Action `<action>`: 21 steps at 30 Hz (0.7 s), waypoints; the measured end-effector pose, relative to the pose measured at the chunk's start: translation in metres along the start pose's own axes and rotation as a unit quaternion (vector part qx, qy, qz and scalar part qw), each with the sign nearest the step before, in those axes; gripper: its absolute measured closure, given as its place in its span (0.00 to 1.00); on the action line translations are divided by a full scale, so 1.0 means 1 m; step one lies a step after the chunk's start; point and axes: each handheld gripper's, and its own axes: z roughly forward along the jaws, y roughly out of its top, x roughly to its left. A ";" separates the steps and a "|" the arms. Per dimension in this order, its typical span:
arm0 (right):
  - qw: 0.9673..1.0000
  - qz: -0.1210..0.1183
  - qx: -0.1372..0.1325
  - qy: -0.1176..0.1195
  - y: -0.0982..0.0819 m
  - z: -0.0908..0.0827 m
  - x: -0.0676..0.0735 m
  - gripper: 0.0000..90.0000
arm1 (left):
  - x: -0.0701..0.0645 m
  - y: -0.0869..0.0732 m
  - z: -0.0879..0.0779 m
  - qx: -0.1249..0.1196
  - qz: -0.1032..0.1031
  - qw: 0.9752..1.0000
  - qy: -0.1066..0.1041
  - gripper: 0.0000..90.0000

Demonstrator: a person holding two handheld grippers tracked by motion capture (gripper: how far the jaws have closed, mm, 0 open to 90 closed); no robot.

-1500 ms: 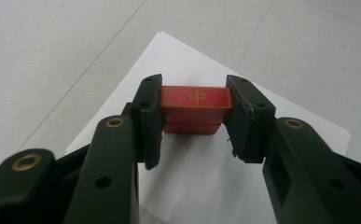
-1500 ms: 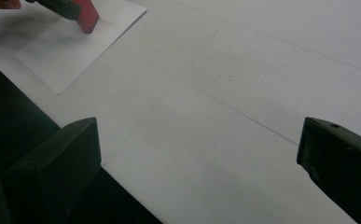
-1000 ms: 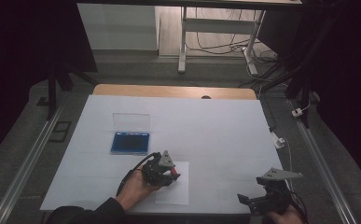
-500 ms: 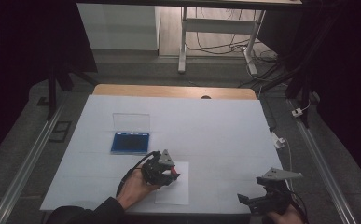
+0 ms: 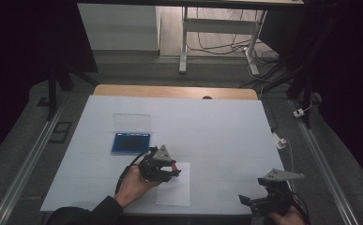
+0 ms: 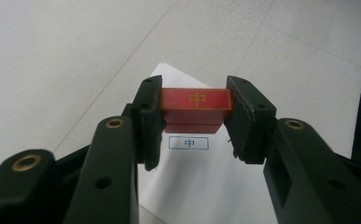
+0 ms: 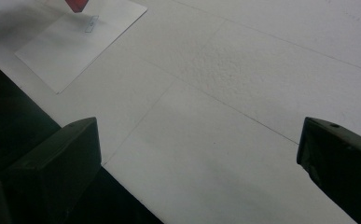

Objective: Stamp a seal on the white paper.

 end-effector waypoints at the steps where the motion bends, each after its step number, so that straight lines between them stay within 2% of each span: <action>1: 1.000 0.000 0.000 0.000 0.000 0.000 0.000 0.00 | 0.001 0.000 -0.001 0.000 -0.002 1.000 0.001 0.65; 6: 1.000 -0.001 0.000 -0.001 0.000 0.000 0.000 0.00 | 0.005 0.001 -0.007 -0.004 -0.017 1.000 0.004 0.65; 21: 1.000 0.000 -0.004 0.000 -0.001 -0.001 0.000 0.00 | 0.022 -0.001 -0.027 -0.014 -0.044 0.998 0.033 0.65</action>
